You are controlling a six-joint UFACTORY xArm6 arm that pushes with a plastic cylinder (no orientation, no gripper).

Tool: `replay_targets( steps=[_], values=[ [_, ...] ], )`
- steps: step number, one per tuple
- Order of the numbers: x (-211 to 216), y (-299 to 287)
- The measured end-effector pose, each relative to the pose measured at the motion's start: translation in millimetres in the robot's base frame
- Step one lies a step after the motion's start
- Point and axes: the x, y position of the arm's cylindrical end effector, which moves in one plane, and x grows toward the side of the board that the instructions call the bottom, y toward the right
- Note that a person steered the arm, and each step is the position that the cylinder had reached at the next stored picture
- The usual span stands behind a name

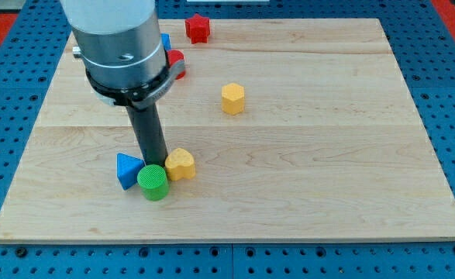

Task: Slide the blue triangle along with green circle right and down a bit

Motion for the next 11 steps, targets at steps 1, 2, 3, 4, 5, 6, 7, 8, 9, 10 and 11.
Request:
replay_targets(
  steps=[1, 2, 3, 4, 5, 6, 7, 8, 9, 10, 11],
  values=[
    [-19, -7],
    [-57, -12],
    [-54, -59],
    [-50, -104],
    [-14, -92],
    [31, -82],
    [56, -66],
    [56, -67],
    [24, -79],
    [8, -75],
    [29, -30]
  ],
)
